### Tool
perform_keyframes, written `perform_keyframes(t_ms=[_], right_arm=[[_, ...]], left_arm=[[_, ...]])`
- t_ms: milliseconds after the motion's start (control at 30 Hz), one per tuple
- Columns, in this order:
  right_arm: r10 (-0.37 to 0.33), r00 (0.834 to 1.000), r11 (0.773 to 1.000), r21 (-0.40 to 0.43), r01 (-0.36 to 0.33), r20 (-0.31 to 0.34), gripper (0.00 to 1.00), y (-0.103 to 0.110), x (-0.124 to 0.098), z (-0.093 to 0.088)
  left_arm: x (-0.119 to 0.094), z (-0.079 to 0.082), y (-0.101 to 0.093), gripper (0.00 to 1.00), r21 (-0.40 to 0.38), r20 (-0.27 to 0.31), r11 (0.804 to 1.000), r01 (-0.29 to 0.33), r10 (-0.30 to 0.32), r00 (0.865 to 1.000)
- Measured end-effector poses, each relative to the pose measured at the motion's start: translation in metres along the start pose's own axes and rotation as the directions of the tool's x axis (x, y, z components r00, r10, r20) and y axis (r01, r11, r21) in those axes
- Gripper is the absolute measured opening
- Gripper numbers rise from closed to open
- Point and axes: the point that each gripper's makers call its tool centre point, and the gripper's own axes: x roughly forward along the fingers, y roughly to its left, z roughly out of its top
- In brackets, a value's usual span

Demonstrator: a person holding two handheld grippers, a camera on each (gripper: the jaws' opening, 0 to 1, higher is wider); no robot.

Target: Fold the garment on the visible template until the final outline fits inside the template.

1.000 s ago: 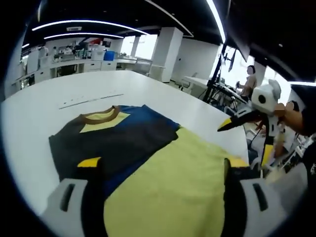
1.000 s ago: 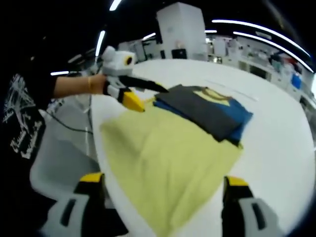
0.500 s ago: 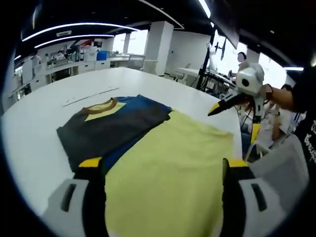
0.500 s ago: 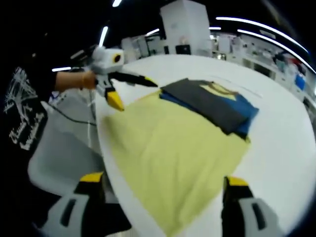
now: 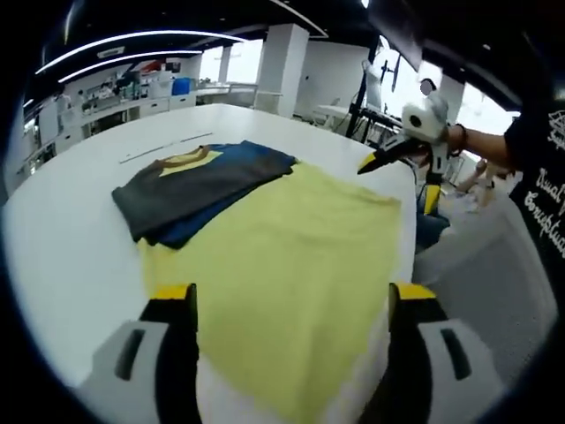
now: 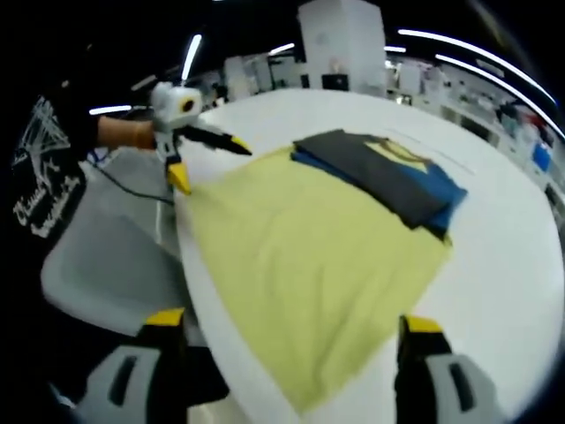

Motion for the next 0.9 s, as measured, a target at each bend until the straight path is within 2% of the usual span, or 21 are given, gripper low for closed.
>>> perform_keyframes(t_ms=[133, 333, 500, 667, 833, 900], right_arm=[[-0.008, 1.000, 1.000, 0.004, 0.008, 0.000, 0.93, -0.002, 0.002, -0.004], [-0.019, 1.000, 1.000, -0.020, 0.019, 0.010, 0.84, -0.004, 0.004, -0.009], [-0.016, 1.000, 0.999, -0.036, 0.017, 0.001, 0.78, -0.005, 0.004, -0.014], [-0.021, 1.000, 0.998, -0.052, 0.020, -0.020, 0.72, -0.004, 0.004, -0.021], [-0.022, 0.999, 0.997, -0.080, 0.018, -0.050, 0.67, -0.003, 0.006, -0.027], [-0.023, 0.998, 0.996, -0.086, 0.018, -0.063, 0.65, -0.003, 0.006, -0.030]], left_arm=[[-0.004, -0.010, -0.003, 0.79, 0.009, -0.016, 1.000, -0.006, 0.006, 1.000], [-0.007, -0.027, -0.009, 0.70, 0.084, -0.067, 0.996, 0.017, -0.011, 0.998], [-0.009, -0.035, -0.011, 0.63, 0.110, -0.094, 0.994, 0.017, -0.007, 0.996], [-0.012, -0.046, -0.011, 0.58, 0.142, -0.140, 0.990, 0.024, -0.004, 0.990], [-0.013, -0.051, -0.010, 0.54, 0.163, -0.160, 0.986, 0.023, 0.003, 0.987], [-0.013, -0.052, -0.012, 0.52, 0.214, -0.167, 0.976, 0.030, 0.006, 0.986]])
